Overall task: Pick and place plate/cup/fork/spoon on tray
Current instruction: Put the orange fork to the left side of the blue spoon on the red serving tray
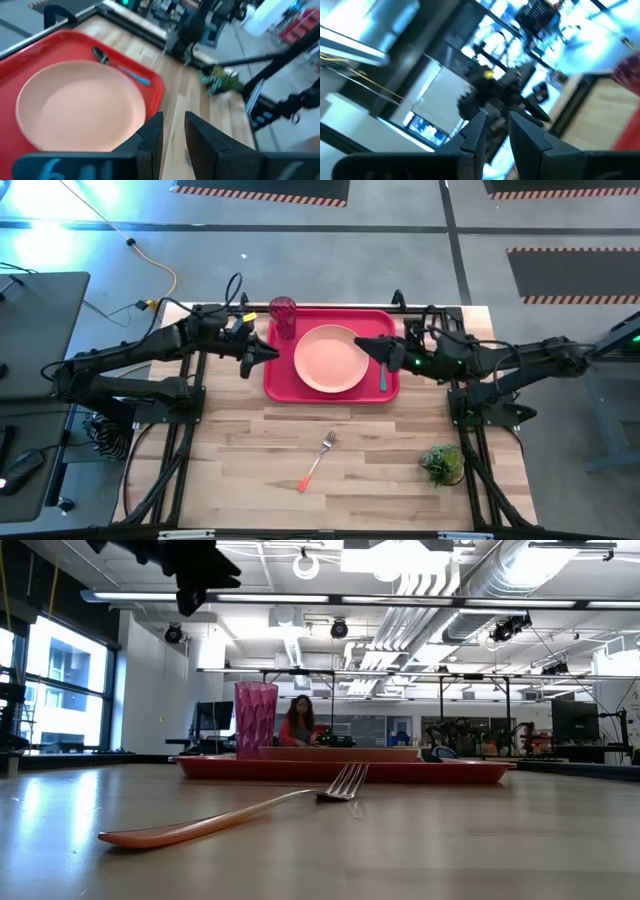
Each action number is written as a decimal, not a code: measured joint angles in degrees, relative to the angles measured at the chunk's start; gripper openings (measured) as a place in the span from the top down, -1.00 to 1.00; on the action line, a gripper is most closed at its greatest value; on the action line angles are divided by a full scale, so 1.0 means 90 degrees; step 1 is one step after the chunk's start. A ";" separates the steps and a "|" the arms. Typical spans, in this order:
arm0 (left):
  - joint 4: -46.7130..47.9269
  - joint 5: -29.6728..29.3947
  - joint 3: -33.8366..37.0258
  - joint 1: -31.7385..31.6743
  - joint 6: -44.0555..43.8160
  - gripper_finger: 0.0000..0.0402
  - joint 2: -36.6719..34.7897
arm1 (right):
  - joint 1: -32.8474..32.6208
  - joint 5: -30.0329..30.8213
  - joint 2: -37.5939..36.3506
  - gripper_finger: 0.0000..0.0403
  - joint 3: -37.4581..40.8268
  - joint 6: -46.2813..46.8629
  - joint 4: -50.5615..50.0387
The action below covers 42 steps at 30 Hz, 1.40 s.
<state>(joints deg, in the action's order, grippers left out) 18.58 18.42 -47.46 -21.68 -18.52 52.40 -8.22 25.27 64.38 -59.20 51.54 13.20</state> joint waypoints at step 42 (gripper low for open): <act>0.1177 -0.0025 0.0000 0.0001 0.1022 0.65 -0.0039 | -0.1065 0.0486 0.3587 0.63 -0.4029 0.3620 -0.4717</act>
<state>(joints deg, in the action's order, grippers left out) 29.17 18.20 -47.46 -21.67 -9.32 52.05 -17.80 29.65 96.66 -95.46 84.12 -29.25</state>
